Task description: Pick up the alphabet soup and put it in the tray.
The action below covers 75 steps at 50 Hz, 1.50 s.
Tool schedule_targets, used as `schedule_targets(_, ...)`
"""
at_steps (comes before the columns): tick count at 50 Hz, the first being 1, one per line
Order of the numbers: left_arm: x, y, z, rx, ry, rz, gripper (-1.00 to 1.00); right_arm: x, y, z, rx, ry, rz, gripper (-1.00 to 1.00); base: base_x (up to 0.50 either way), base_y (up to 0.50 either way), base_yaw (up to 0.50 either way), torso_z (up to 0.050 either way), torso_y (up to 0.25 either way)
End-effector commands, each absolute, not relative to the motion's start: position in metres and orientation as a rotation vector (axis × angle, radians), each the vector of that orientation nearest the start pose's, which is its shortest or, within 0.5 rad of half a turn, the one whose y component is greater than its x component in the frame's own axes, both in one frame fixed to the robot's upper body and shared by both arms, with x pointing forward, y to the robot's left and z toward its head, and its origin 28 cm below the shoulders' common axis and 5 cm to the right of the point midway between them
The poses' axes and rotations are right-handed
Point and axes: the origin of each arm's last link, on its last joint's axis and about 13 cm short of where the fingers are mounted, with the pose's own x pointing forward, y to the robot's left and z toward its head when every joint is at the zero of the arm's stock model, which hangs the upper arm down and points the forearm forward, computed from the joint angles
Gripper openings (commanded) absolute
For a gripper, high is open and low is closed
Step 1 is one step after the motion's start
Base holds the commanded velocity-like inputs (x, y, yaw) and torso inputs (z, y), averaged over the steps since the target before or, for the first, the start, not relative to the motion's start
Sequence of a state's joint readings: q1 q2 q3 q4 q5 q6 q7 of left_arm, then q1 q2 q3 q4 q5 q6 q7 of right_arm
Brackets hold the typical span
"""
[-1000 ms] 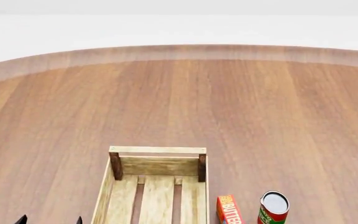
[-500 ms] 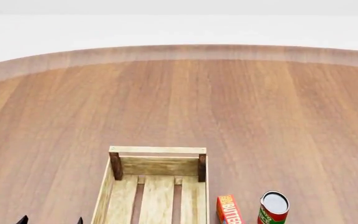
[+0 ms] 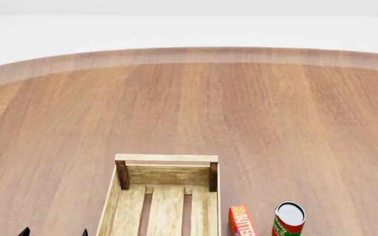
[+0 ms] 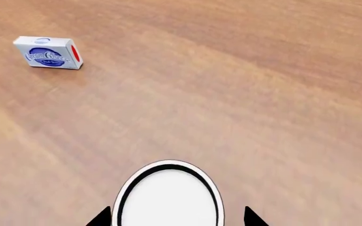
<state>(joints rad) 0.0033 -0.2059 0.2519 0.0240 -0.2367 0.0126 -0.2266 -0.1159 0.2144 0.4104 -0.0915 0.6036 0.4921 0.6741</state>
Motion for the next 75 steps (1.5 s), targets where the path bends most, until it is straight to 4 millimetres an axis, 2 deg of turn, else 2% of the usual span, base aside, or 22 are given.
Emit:
schedule_targets(1,0.203,0.202,0.012,-0.033,0.027,-0.025,1.00,0.163,-0.206,0.006,0.300,0.494,-0.921,1.00,0.00,0.00,0.00,0.000,0.000)
schedule_targets(36,0.203,0.202,0.013,-0.034,0.023,-0.024,1.00,0.168,-0.206,-0.006,0.309,0.515,-0.921,1.00,0.00,0.00,0.00,0.000,0.000)
schedule_targets(37,0.202,0.202,0.013,-0.033,0.024,-0.025,1.00,0.168,-0.205,-0.006,0.309,0.516,-0.919,-1.00,0.00,0.00,0.00,0.000,0.000)
schedule_targets(52,0.202,0.202,0.012,-0.031,0.030,-0.026,1.00,0.165,-0.193,0.014,0.299,0.447,-0.847,-1.00,0.00,0.00,0.00,0.000,0.001)
schedule_targets(64,0.202,0.202,0.012,-0.031,0.030,-0.027,1.00,0.160,-0.163,0.058,0.307,0.346,-0.655,-1.00,0.00,0.00,0.00,0.000,0.000)
schedule_targets(75,0.202,0.202,0.012,-0.031,0.030,-0.026,1.00,0.157,-0.141,0.089,0.307,0.246,-0.496,-1.00,0.00,0.00,0.00,0.000,0.001)
